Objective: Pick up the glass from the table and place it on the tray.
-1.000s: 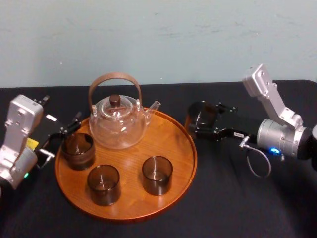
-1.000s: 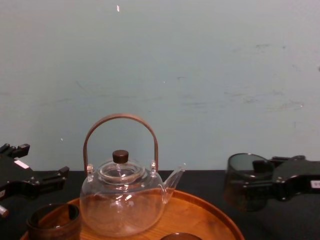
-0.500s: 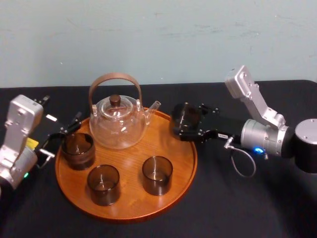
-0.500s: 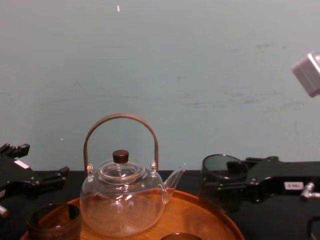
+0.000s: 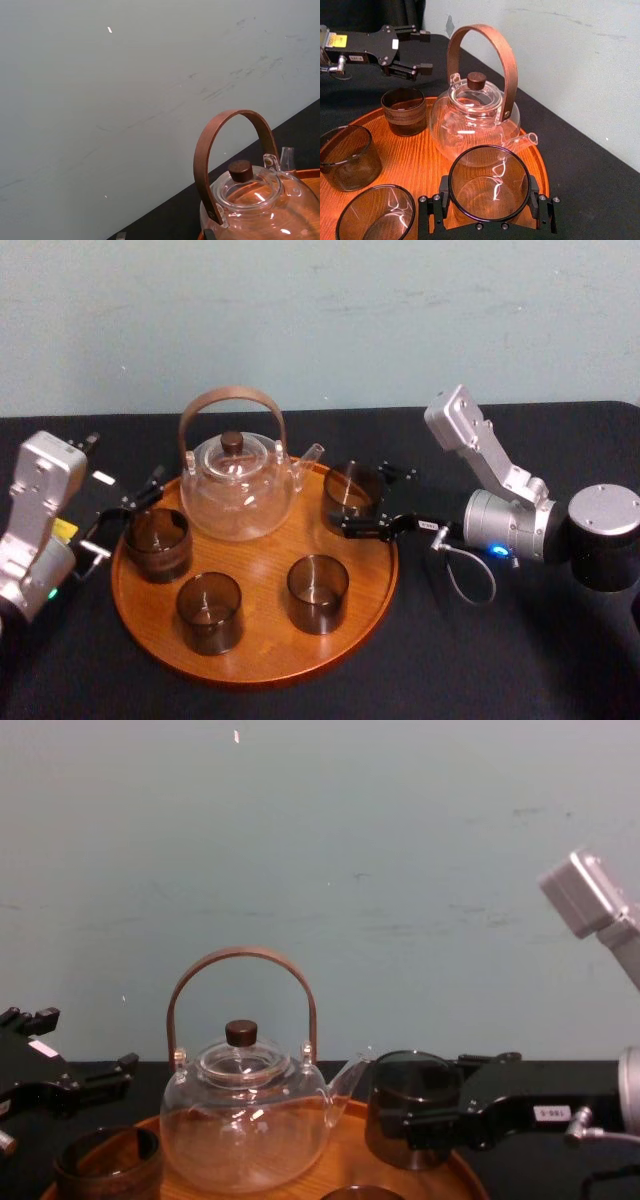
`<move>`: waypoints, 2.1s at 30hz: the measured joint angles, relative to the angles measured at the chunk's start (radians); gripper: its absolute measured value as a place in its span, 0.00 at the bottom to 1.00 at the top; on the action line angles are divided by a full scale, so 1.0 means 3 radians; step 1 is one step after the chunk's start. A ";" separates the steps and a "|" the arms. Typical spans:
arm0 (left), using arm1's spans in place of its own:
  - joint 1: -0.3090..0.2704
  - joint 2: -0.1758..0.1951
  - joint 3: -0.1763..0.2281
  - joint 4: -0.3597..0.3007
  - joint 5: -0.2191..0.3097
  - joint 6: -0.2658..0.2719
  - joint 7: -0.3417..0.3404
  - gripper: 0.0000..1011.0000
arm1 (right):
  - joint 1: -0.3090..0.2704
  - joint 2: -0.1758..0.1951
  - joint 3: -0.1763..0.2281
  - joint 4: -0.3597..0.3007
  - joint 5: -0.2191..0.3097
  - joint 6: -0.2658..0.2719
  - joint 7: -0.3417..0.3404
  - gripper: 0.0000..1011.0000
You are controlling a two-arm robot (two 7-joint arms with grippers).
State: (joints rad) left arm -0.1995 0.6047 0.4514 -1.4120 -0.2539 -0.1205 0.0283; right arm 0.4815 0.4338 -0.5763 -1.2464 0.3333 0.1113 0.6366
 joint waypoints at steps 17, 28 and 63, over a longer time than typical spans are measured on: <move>0.0000 0.0000 0.0000 0.0000 0.0000 0.0000 0.0000 0.99 | 0.0112 -0.0156 -0.0080 0.0393 -0.0108 -0.0132 0.0005 0.89; 0.0000 0.0000 0.0000 0.0000 0.0000 0.0000 0.0000 0.99 | 0.0135 -0.0213 -0.0089 0.0540 -0.0162 -0.0161 0.0021 0.89; 0.0000 0.0000 0.0000 0.0000 0.0000 0.0000 0.0000 0.99 | 0.0114 -0.0220 -0.0078 0.0547 -0.0208 -0.0138 0.0014 0.99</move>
State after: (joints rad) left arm -0.1995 0.6047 0.4514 -1.4120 -0.2539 -0.1205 0.0283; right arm 0.5158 0.3677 -0.5996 -1.0823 0.2708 0.0698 0.6407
